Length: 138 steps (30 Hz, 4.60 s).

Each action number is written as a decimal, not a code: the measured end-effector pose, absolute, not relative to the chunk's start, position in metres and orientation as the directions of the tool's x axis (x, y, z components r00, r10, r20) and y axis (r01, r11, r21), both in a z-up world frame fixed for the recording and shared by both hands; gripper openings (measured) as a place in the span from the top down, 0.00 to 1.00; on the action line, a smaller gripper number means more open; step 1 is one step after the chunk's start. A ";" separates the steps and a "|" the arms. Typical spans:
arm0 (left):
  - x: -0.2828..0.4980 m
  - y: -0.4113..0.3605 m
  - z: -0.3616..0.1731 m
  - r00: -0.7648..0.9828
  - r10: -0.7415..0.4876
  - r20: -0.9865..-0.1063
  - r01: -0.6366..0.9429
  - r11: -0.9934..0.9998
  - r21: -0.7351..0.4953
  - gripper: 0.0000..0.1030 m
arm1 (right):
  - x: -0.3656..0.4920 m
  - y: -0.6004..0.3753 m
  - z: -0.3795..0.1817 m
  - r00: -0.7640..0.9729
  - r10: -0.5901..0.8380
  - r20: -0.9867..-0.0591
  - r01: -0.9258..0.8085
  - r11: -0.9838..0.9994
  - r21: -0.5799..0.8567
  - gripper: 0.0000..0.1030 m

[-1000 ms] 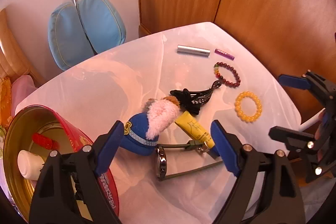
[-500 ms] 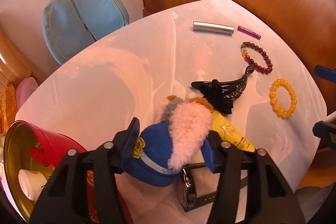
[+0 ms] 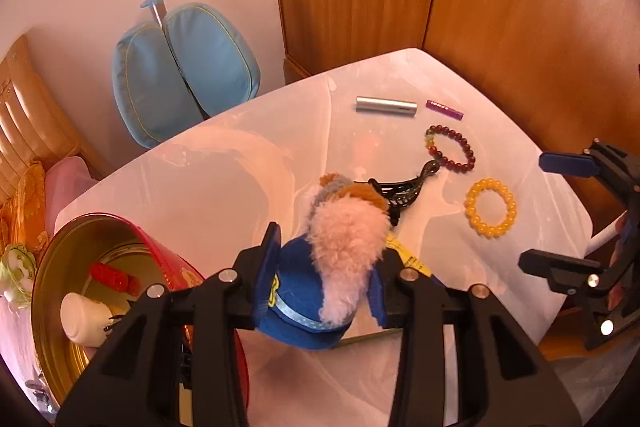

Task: Organize jewelry

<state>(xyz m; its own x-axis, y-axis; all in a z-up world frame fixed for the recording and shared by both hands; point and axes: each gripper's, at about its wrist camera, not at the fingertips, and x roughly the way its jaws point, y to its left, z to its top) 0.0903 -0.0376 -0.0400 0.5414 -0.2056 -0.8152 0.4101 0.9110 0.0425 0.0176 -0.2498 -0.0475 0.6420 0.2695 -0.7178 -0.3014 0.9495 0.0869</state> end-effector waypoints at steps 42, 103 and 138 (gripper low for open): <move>0.004 0.190 -0.038 0.488 -0.272 -0.830 0.330 0.937 -0.113 0.24 | 0.012 -0.024 -0.116 0.490 0.268 -0.829 -0.486 0.874 -0.005 0.51; 0.123 -0.063 -0.047 0.397 -0.378 -0.837 0.520 0.844 -0.135 0.24 | 0.055 -0.283 -0.063 0.666 0.131 -0.735 -0.175 0.984 0.016 0.08; 0.232 -0.067 -0.073 0.350 -0.322 -0.879 0.492 0.862 -0.120 0.24 | 0.170 -0.278 -0.097 0.586 0.163 -0.794 -0.272 0.962 -0.003 0.82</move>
